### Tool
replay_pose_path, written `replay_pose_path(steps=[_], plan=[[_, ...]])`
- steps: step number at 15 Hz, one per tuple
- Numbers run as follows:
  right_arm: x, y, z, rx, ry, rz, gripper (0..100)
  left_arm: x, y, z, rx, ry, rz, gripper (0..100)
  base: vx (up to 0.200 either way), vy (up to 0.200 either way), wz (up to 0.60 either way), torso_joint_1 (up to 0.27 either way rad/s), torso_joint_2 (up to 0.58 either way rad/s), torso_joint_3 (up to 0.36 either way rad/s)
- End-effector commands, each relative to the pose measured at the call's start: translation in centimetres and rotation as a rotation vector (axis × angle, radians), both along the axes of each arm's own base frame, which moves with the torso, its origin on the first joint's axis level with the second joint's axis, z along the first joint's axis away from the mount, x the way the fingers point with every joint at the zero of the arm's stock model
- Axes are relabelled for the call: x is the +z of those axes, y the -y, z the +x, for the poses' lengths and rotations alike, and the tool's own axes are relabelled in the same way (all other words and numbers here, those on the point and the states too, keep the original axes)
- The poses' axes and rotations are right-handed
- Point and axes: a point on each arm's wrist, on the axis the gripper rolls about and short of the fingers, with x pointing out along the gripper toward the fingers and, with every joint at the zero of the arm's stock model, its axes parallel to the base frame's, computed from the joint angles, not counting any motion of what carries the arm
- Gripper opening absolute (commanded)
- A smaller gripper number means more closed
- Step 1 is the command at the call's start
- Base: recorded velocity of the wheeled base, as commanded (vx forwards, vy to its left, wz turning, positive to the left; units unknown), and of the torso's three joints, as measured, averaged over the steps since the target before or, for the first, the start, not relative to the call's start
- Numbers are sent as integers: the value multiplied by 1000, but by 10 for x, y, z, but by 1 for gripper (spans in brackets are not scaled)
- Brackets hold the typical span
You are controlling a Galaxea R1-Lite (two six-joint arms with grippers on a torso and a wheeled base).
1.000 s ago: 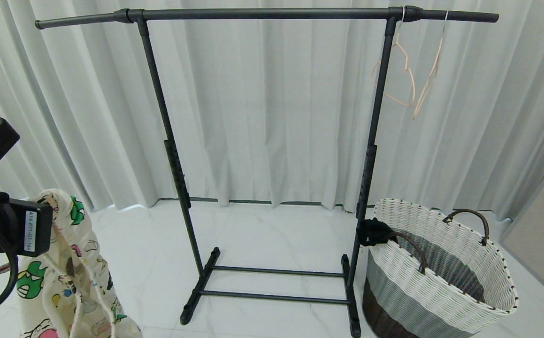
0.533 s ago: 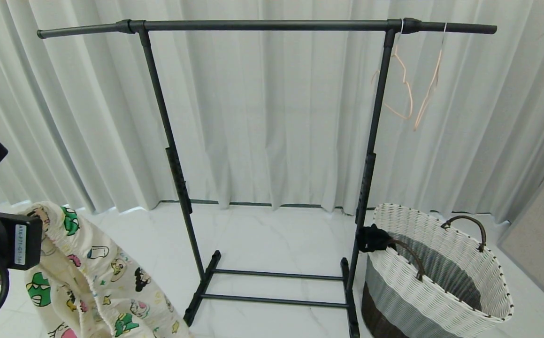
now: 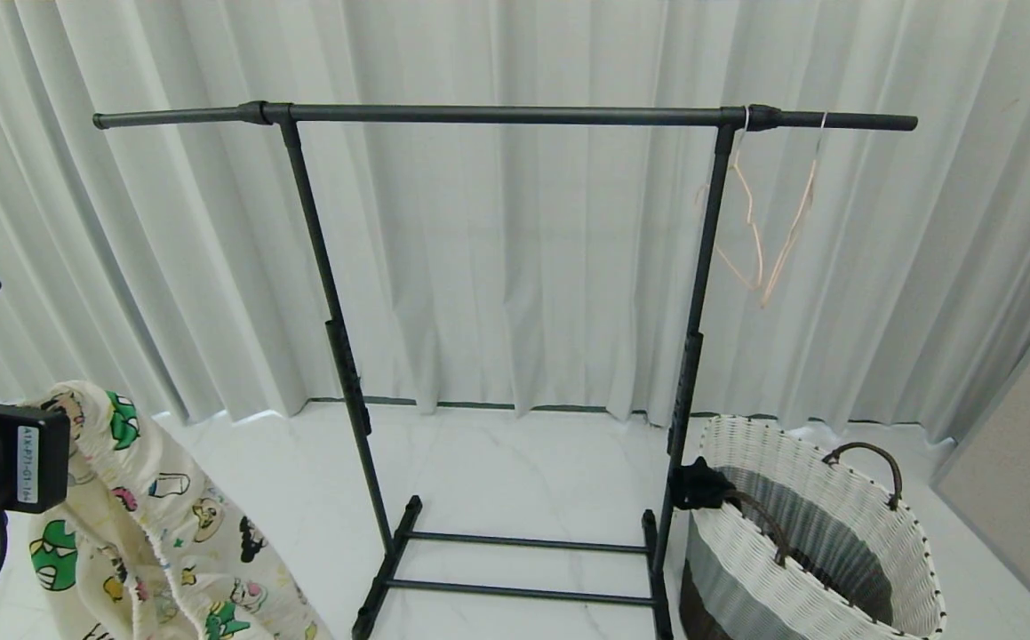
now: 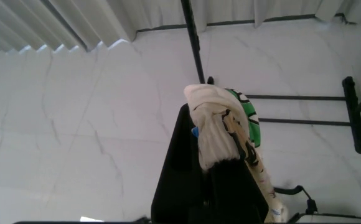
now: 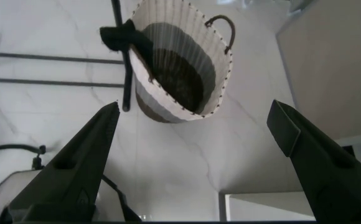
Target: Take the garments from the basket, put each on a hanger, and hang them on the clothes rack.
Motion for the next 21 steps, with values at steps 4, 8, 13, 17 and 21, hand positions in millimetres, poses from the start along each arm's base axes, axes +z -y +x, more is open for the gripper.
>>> replay_pose_path(steps=[4, 8, 13, 17, 21], plan=[[1, 1, 3, -13, 10, 2, 100, 4, 0, -7, -22, 26, 29, 0, 0, 0, 0, 207, -479, -282], [1, 1, 3, -5, 8, -11, 100, 5, 0, -9, -21, 33, 30, 0, 0, 0, 0, 222, -505, -279], [1, 2, 4, -23, 7, -12, 100, 4, 0, -9, -21, 29, 30, 0, 0, 0, 0, 252, -535, -293], [1, 4, 2, -32, 13, -11, 100, -3, 0, -10, -22, 7, 33, 0, 0, 0, 0, 160, -351, -188], [1, 4, 0, -29, 17, -12, 100, -5, 0, -14, -24, 6, 33, 0, 0, -150, 0, 18, -44, -24]])
